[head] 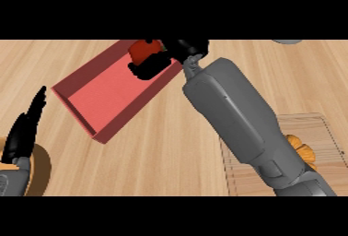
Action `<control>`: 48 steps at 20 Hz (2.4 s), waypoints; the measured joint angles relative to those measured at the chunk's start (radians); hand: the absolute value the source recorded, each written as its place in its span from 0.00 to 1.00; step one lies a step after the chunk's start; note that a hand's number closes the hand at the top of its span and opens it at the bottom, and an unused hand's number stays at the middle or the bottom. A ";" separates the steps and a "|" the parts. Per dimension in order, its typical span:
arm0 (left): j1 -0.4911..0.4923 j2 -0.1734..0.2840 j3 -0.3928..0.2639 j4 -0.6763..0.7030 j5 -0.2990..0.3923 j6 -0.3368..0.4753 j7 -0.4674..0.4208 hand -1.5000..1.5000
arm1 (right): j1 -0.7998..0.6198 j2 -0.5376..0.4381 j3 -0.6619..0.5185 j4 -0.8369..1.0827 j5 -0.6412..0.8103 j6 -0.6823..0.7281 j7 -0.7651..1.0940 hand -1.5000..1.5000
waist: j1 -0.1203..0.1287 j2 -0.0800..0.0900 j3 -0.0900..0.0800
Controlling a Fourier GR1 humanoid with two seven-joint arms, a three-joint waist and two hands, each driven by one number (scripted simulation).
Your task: Pick the bell pepper from the cutting board and place it in the cardboard box
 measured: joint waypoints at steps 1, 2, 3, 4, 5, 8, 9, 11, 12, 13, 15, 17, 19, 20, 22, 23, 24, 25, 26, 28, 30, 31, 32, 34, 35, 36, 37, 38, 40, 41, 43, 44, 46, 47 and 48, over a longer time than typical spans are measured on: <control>-0.012 0.004 0.003 0.008 0.001 -0.005 0.000 0.50 | -0.037 0.001 0.005 0.037 -0.030 -0.020 0.016 1.00 | 0.006 0.002 0.000; -0.023 0.005 0.005 0.020 0.002 -0.010 -0.005 0.50 | -0.065 0.002 0.006 0.078 -0.059 -0.044 0.019 1.00 | 0.011 0.004 -0.001; -0.030 0.000 0.004 0.020 0.001 -0.009 0.000 0.50 | -0.090 0.003 0.016 0.104 -0.095 -0.063 0.029 1.00 | 0.013 0.004 -0.001; -0.040 -0.001 0.003 0.028 0.003 -0.015 -0.002 0.50 | -0.111 0.003 0.028 0.137 -0.130 -0.083 0.036 1.00 | 0.017 0.005 -0.001; -0.042 -0.008 -0.003 0.025 0.000 -0.014 -0.002 0.50 | -0.138 0.004 0.028 0.176 -0.158 -0.096 0.041 1.00 | 0.025 0.007 -0.001; -0.059 -0.007 -0.005 0.040 -0.006 -0.019 -0.010 0.50 | -0.193 0.005 0.037 0.284 -0.236 -0.145 0.023 1.00 | 0.041 0.013 -0.002; -0.067 -0.014 -0.011 0.041 -0.011 -0.015 -0.009 0.50 | -0.210 0.005 0.042 0.316 -0.259 -0.161 0.018 1.00 | 0.046 0.015 -0.002; -0.084 -0.024 -0.021 0.052 -0.022 -0.010 -0.010 0.50 | -0.243 0.005 0.060 0.370 -0.303 -0.188 0.014 1.00 | 0.056 0.018 -0.002; -0.086 -0.027 -0.024 0.054 -0.022 -0.015 -0.012 0.50 | -0.255 0.005 0.069 0.397 -0.320 -0.199 0.010 1.00 | 0.064 0.020 -0.002; -0.091 -0.029 -0.029 0.048 -0.024 -0.016 -0.005 0.50 | -0.268 0.005 0.079 0.422 -0.337 -0.205 0.010 1.00 | 0.072 0.021 -0.002; -0.095 -0.033 -0.036 0.039 -0.026 -0.020 -0.004 0.50 | -0.292 0.006 0.082 0.475 -0.359 -0.216 -0.001 1.00 | 0.084 0.025 -0.003; -0.100 -0.039 -0.046 0.037 -0.032 -0.021 -0.006 0.50 | -0.304 0.006 0.100 0.518 -0.374 -0.234 -0.002 1.00 | 0.099 0.030 -0.003; -0.114 -0.038 -0.045 0.045 -0.031 -0.025 -0.006 0.50 | -0.313 0.006 0.117 0.559 -0.378 -0.258 -0.001 1.00 | 0.108 0.034 -0.004; -0.119 -0.036 -0.045 0.046 -0.030 -0.030 -0.007 0.50 | -0.316 0.006 0.121 0.579 -0.382 -0.271 0.003 1.00 | 0.113 0.037 -0.004; -0.130 -0.043 -0.053 0.046 -0.032 -0.033 -0.004 0.50 | -0.322 0.006 0.116 0.609 -0.408 -0.276 0.017 0.00 | 0.124 0.040 -0.004; -0.135 -0.043 -0.052 0.046 -0.033 -0.033 -0.004 0.50 | -0.321 0.006 0.110 0.623 -0.426 -0.274 0.024 0.00 | 0.128 0.042 -0.004; -0.140 -0.045 -0.055 0.048 -0.034 -0.034 -0.002 0.50 | -0.318 0.006 0.106 0.634 -0.441 -0.275 0.028 0.00 | 0.133 0.044 -0.004; -0.147 -0.046 -0.058 0.048 -0.035 -0.037 0.001 0.50 | -0.315 0.006 0.105 0.644 -0.455 -0.278 0.032 0.00 | 0.139 0.046 -0.004; -0.154 -0.048 -0.061 0.051 -0.037 -0.037 0.000 0.50 | -0.315 0.006 0.099 0.655 -0.468 -0.281 0.032 0.00 | 0.142 0.049 -0.004; -0.161 -0.048 -0.062 0.053 -0.036 -0.043 -0.001 0.50 | -0.313 0.006 0.095 0.669 -0.490 -0.285 0.021 0.00 | 0.150 0.051 -0.004; -0.163 -0.045 -0.062 0.052 -0.036 -0.046 0.001 0.50 | -0.303 0.006 0.093 0.676 -0.511 -0.299 0.002 0.00 | 0.157 0.051 -0.004; -0.167 -0.043 -0.061 0.055 -0.038 -0.046 -0.002 0.50 | -0.305 0.006 0.091 0.676 -0.522 -0.303 -0.007 0.00 | 0.158 0.052 -0.003; -0.170 -0.043 -0.061 0.053 -0.039 -0.046 0.001 0.50 | -0.305 0.006 0.090 0.677 -0.529 -0.314 -0.023 0.00 | 0.158 0.052 -0.003; -0.174 -0.050 -0.064 0.056 -0.042 -0.042 0.006 0.50 | -0.305 0.006 0.083 0.673 -0.544 -0.346 -0.060 0.00 | 0.154 0.052 -0.003; -0.179 -0.054 -0.066 0.055 -0.043 -0.040 0.012 0.50 | -0.304 0.006 0.079 0.672 -0.552 -0.361 -0.080 0.00 | 0.153 0.052 -0.002; -0.177 -0.056 -0.067 0.059 -0.045 -0.038 0.012 0.50 | -0.305 0.006 0.075 0.667 -0.563 -0.379 -0.093 0.00 | 0.151 0.050 -0.002; -0.172 -0.053 -0.066 0.055 -0.046 -0.038 0.012 0.50 | -0.305 0.006 0.067 0.666 -0.571 -0.400 -0.112 0.00 | 0.150 0.049 -0.002; -0.173 -0.052 -0.065 0.055 -0.048 -0.037 0.012 0.50 | -0.300 0.006 0.058 0.663 -0.581 -0.427 -0.133 0.00 | 0.148 0.049 -0.002; -0.164 -0.052 -0.059 0.061 -0.046 -0.033 0.005 0.50 | -0.297 0.006 0.033 0.653 -0.611 -0.472 -0.167 0.00 | 0.139 0.046 -0.002; -0.158 -0.051 -0.055 0.062 -0.044 -0.032 0.003 0.50 | -0.298 0.006 0.017 0.648 -0.629 -0.492 -0.182 0.00 | 0.135 0.044 -0.001; -0.151 -0.048 -0.049 0.059 -0.040 -0.033 0.004 0.50 | -0.294 0.006 -0.015 0.644 -0.660 -0.520 -0.226 0.00 | 0.125 0.042 -0.001; -0.147 -0.045 -0.045 0.057 -0.036 -0.035 0.008 0.50 | -0.293 0.006 -0.030 0.645 -0.673 -0.527 -0.249 0.00 | 0.118 0.041 0.000; -0.132 -0.043 -0.040 0.053 -0.037 -0.031 0.007 0.50 | -0.283 0.006 -0.060 0.642 -0.706 -0.532 -0.299 0.00 | 0.103 0.036 0.000; -0.122 -0.043 -0.035 0.053 -0.036 -0.028 0.006 0.50 | -0.281 0.003 -0.079 0.646 -0.720 -0.526 -0.323 0.00 | 0.094 0.035 0.000; -0.118 -0.037 -0.027 0.055 -0.035 -0.026 0.004 0.50 | -0.274 0.004 -0.094 0.647 -0.734 -0.521 -0.350 0.00 | 0.083 0.032 0.000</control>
